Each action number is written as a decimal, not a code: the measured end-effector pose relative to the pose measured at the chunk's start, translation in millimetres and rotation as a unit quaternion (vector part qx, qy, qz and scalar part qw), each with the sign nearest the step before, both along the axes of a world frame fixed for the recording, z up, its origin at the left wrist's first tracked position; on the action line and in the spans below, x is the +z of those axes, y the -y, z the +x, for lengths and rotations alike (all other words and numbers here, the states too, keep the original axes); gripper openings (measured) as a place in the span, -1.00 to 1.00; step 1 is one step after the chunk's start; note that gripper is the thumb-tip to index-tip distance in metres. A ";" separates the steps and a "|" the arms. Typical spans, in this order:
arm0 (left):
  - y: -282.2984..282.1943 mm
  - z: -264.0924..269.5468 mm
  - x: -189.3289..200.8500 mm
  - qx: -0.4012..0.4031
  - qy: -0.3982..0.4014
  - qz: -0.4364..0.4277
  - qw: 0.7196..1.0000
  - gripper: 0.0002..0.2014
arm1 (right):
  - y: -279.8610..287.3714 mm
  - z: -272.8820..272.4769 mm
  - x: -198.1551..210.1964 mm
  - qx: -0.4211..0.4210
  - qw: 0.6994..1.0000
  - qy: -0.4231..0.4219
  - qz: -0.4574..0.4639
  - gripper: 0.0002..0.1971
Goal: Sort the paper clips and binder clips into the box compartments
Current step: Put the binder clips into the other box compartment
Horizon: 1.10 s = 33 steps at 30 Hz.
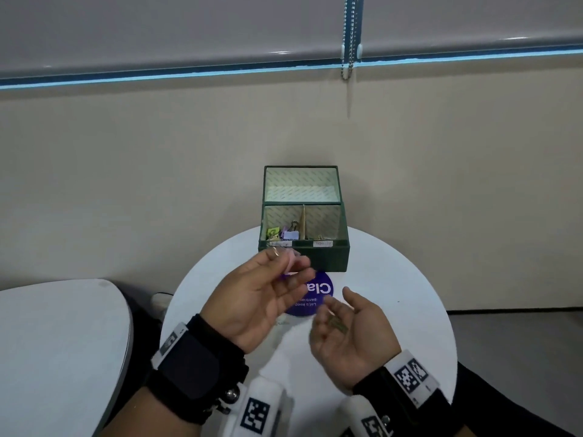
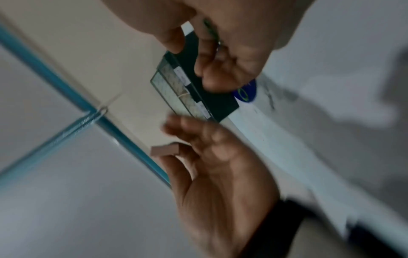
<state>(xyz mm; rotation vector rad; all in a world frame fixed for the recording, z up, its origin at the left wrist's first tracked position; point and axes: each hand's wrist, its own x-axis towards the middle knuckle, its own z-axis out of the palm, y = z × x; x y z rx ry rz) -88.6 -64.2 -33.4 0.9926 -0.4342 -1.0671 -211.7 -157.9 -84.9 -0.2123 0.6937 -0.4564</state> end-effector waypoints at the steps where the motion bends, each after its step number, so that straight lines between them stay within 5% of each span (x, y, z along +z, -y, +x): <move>1: -1.3 7.9 1.8 0.020 0.006 0.007 1.000 -0.89 | 8.6 0.2 4.5 0.013 0.999 -0.025 -0.038 -0.85; 4: -2.3 36.5 7.7 0.062 0.072 0.057 0.994 -0.88 | 44.9 5.4 30.3 0.019 0.964 -0.122 -0.237 -0.80; 7: 7.0 68.2 12.6 0.072 0.154 0.104 0.980 -0.94 | 88.8 18.9 58.3 0.015 0.876 -0.203 -0.438 -0.72; 9: 17.5 88.8 14.8 0.072 0.211 0.130 0.966 -0.94 | 114.7 32.3 69.4 0.049 0.797 -0.248 -0.549 -0.70; 15: 50.8 128.8 22.8 0.084 0.380 0.202 0.899 -0.94 | 142.5 74.6 85.8 0.127 0.498 -0.373 -0.773 -0.73; 18: 64.7 134.1 27.7 0.075 0.442 0.218 0.867 -0.85 | 140.9 87.1 86.8 0.140 0.404 -0.386 -0.818 -0.73; 25: 86.2 133.7 28.3 0.040 0.504 0.225 0.833 -0.80 | 138.8 102.3 77.2 0.177 0.370 -0.399 -0.820 -0.79; 29: 82.2 137.1 24.7 0.031 0.533 0.236 0.812 -0.81 | 139.8 90.9 62.5 0.217 0.320 -0.459 -0.800 -0.64; 33: 73.8 144.4 14.9 0.025 0.574 0.271 0.773 -0.80 | 159.4 74.9 57.4 0.196 0.380 -0.459 -0.779 -0.59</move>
